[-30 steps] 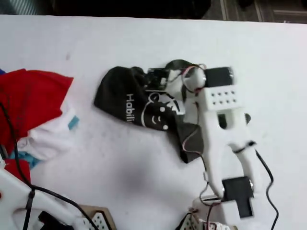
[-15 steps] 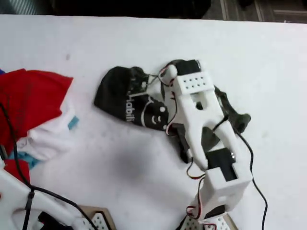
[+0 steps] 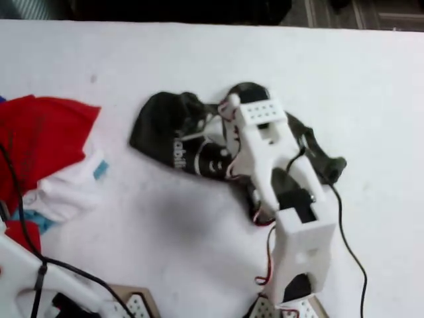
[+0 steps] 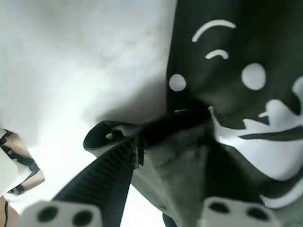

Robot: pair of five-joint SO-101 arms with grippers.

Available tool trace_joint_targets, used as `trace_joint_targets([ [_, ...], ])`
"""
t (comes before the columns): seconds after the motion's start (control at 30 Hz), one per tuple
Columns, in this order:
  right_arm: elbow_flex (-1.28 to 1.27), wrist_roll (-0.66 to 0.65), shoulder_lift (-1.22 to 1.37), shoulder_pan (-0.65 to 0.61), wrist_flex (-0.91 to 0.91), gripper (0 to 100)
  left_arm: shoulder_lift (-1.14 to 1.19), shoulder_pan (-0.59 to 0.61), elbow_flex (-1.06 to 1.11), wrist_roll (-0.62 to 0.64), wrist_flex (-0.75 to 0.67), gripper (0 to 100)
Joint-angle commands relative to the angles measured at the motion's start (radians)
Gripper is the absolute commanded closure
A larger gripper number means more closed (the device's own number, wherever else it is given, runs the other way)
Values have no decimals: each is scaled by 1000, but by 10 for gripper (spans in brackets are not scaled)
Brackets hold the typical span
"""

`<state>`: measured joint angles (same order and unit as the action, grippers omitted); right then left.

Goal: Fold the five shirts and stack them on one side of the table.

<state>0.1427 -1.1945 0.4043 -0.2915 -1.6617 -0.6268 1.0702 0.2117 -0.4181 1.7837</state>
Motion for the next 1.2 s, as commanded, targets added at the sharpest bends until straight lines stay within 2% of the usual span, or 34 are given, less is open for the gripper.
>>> trace_joint_targets([
  [0.0, 40, 2, -30, 8, 1, 961, -19, -1, -6, -8, -17, 812],
  [0.27, 34, 0, -183, 79, -53, 979, -15, -1, -6, -8, -20, 812],
  [0.5, 31, -2, -334, 199, -56, 979, -19, -10, -11, -8, -20, 812],
  [0.67, 31, -2, -486, 358, -56, 979, -21, -131, -28, -8, -15, 812],
  [0.97, 34, -51, -825, 700, -50, 979, -13, -470, -40, 0, -38, 812],
  [1.07, 38, -43, -932, 743, -28, 979, -13, -555, -38, 0, -75, 813],
  [1.17, 38, -35, -1061, 725, 22, 979, -13, -607, -38, 0, -115, 813],
])
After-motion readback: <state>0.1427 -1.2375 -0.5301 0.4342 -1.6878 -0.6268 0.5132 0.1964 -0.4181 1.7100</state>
